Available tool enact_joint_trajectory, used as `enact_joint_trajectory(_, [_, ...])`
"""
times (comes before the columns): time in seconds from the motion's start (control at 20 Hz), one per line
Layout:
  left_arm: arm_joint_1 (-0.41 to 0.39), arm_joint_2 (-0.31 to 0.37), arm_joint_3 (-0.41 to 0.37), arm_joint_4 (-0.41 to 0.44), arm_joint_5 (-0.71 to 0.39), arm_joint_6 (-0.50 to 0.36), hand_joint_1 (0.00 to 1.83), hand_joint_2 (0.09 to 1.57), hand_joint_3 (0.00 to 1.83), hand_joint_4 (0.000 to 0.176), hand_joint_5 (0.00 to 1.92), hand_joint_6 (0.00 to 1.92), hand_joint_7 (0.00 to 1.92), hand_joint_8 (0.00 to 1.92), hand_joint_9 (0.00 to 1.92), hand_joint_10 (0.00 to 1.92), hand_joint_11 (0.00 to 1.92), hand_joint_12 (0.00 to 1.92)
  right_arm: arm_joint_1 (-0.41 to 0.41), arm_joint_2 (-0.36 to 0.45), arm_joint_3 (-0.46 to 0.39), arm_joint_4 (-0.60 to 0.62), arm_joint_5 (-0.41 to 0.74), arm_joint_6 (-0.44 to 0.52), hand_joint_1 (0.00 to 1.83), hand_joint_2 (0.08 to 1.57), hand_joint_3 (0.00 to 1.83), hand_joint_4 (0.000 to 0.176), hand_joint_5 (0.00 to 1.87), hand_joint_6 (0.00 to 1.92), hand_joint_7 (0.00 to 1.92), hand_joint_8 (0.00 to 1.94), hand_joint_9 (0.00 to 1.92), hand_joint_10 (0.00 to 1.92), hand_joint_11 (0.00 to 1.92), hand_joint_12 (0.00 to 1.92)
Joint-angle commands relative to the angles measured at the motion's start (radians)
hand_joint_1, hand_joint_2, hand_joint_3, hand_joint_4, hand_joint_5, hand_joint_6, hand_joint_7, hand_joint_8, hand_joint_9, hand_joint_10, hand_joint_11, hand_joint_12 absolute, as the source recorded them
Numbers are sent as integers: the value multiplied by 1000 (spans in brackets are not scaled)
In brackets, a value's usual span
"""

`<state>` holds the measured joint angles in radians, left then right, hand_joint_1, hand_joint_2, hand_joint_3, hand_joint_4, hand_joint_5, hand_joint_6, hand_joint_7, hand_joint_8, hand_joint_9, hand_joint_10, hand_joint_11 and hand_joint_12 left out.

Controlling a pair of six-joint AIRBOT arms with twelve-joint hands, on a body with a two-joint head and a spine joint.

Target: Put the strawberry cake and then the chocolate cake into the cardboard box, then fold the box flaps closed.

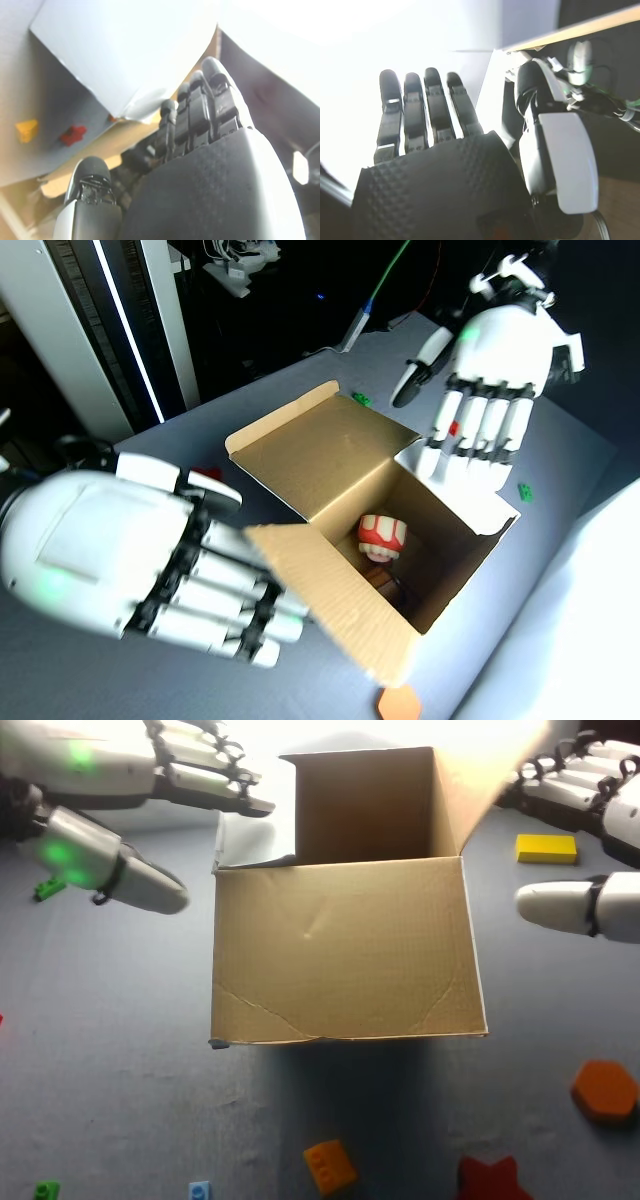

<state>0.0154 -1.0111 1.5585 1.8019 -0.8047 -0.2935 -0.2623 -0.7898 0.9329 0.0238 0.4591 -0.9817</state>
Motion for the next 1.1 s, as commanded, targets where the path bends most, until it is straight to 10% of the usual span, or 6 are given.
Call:
enact_joint_trajectory(0.0, [-20,17,7,-59,7,-5,0,1164,0,68,118,0,128,0,152,4,0,565,20,4,-1,-2,126,5,0,1200,0,0,90,6,143,1,114,72,0,593])
enact_joint_trajectory(0.25, [-33,74,15,-21,18,-16,0,1171,2,46,124,1,121,2,152,4,0,513,15,-65,-1,-3,108,-65,0,1196,0,0,91,5,173,2,200,66,0,1024])
enact_joint_trajectory(0.8, [193,178,-119,28,0,-33,0,1197,4,55,147,0,116,0,154,6,0,587,-28,-61,3,-2,133,-63,0,1217,0,0,91,2,167,0,179,50,0,793])
enact_joint_trajectory(1.05, [304,188,-185,2,-15,-30,0,1194,2,58,126,0,112,1,147,2,0,569,-5,45,-14,73,127,-14,123,1188,0,0,137,12,184,2,189,48,0,987])
